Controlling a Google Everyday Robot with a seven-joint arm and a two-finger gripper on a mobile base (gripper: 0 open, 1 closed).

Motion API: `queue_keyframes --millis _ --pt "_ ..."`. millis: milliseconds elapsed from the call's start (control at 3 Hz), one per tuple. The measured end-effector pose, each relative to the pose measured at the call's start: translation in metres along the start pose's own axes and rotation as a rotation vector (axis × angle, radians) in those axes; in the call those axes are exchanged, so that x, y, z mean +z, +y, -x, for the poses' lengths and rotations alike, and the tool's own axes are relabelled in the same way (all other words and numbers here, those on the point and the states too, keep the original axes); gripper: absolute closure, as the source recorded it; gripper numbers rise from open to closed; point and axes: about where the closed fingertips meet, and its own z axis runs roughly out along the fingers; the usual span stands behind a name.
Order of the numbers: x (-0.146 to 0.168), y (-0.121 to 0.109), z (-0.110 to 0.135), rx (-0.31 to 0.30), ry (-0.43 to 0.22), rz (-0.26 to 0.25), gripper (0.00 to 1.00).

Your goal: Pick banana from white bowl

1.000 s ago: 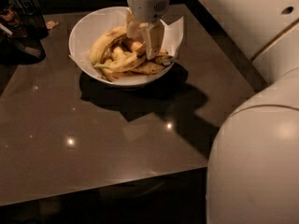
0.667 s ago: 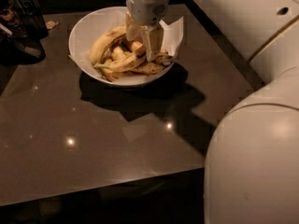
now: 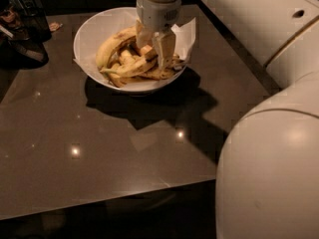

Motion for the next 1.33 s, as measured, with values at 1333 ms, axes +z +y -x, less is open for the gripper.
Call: queue_keyframes --millis 1333 --pt "0.012 -0.007 -0.018 -0.04 0.018 0.024 0.39"
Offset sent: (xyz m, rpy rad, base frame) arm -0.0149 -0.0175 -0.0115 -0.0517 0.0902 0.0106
